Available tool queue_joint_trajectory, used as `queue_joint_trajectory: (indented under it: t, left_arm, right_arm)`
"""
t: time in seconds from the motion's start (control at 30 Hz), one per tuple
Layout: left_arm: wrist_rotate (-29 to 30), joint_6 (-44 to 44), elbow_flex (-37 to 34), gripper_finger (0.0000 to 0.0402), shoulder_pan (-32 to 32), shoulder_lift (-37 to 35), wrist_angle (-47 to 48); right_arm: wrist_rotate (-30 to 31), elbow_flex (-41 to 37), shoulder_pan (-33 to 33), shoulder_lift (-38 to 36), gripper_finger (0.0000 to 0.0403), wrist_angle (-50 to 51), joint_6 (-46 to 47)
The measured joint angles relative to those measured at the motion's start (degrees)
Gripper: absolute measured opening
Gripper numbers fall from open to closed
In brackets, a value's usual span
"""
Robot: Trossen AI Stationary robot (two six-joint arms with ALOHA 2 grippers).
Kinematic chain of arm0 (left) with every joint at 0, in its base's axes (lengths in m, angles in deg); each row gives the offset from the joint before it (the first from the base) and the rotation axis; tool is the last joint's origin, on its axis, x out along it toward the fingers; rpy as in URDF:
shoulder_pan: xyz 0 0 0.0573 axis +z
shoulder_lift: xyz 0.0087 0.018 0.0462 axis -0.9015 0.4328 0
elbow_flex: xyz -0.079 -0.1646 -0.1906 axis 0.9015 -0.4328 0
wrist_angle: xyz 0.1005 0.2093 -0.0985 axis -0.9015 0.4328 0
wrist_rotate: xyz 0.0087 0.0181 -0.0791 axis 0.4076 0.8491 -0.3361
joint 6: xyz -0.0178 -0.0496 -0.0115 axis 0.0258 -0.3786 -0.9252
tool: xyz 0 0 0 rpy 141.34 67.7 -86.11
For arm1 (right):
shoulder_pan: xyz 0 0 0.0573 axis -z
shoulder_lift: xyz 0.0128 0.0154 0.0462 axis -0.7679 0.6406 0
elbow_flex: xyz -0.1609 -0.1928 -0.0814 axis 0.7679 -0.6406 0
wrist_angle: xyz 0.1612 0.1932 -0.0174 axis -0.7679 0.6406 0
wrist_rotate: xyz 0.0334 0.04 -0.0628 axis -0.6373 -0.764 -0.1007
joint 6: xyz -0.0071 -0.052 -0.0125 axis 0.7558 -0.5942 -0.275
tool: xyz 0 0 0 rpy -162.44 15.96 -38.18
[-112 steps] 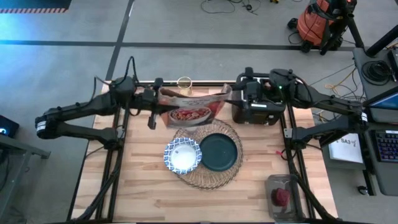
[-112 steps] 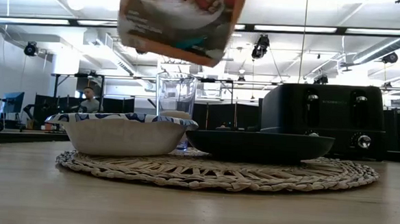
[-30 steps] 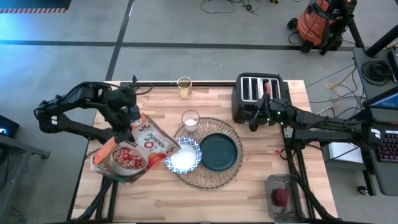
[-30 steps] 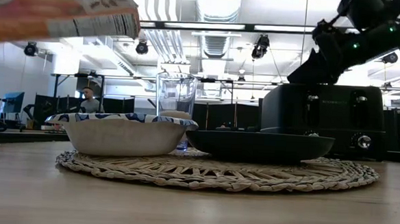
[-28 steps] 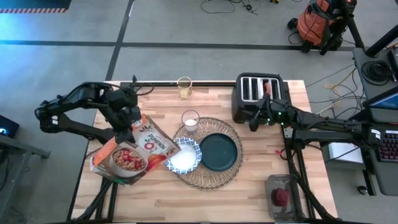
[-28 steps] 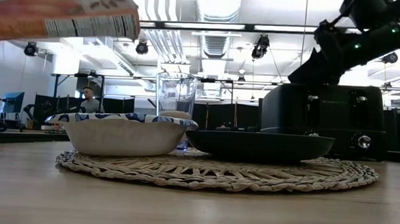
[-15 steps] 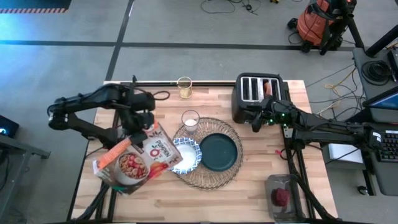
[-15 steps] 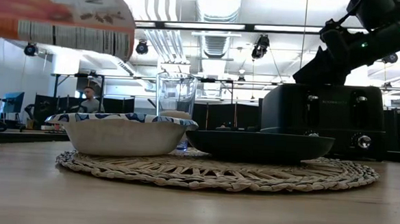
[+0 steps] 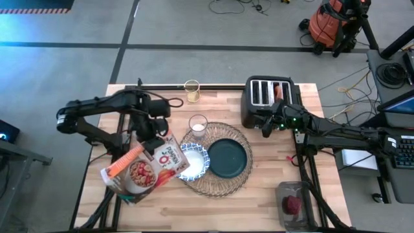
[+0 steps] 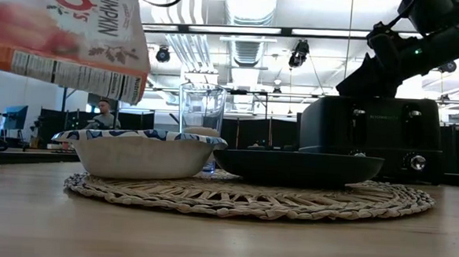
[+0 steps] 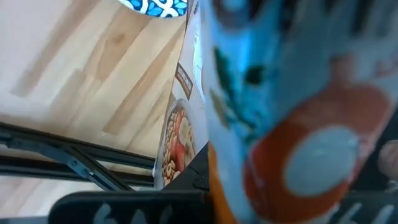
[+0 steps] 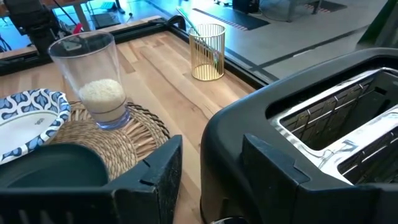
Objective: Arrange a breakfast setting
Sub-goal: Pour the cereal from the orange cereal box into the white bowl
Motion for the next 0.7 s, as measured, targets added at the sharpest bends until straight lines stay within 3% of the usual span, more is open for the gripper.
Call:
queue_joint_trajectory:
  t: [0.33, 0.7]
  left_arm:
    - [-6.8, -12.8, 0.0, 0.0, 0.0, 2.3, 0.0]
    - [-11.9, -12.9, 0.0, 0.0, 1.2, 7.5, 0.0]
  right_arm:
    - [0.0, 0.0, 0.0, 0.0, 0.0154, 0.0, 0.0]
    - [0.0, 0.0, 0.0, 0.0, 0.015, 0.0, 0.0]
